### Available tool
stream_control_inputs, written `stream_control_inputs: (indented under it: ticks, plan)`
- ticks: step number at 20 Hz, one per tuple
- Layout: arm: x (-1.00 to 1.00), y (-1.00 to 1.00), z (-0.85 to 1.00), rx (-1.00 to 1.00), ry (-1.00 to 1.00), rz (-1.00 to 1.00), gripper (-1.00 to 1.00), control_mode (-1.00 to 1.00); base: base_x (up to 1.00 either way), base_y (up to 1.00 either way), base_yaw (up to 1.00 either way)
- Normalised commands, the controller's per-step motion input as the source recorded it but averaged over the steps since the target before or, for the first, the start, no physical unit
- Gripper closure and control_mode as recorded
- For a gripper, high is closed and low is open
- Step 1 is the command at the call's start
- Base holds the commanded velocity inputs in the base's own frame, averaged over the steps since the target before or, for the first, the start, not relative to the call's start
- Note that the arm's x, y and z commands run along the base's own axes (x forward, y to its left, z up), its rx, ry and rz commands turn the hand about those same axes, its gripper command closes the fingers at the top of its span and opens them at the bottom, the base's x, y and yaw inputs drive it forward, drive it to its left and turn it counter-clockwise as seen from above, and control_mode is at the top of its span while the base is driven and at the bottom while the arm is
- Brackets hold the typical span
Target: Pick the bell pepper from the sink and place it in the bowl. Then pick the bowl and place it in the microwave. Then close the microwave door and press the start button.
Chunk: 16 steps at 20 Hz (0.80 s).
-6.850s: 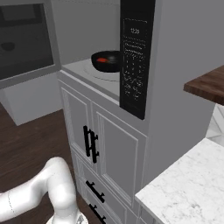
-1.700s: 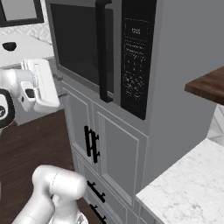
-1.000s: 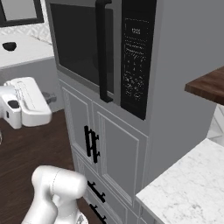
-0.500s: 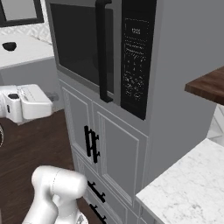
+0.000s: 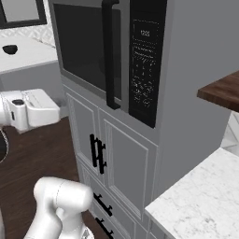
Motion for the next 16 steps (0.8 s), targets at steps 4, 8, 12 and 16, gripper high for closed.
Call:
stream_control_inputs:
  ticks: [4,8,12,16]
  plan:
    - [0.41,0.00,-0.01,0.01,0.00,0.10,1.00,-1.00,0.00,0.00,0.00]
    - [0.44,-0.02,0.00,0.01,0.01,0.10,1.00,-1.00,0.00,0.00,0.00]
    - [0.19,-0.31,0.00,0.09,0.00,0.12,1.00,-1.00,0.00,0.00,0.00]
    - [0.00,-0.46,0.01,0.13,0.00,0.06,1.00,-1.00,0.00,0.00,0.00]
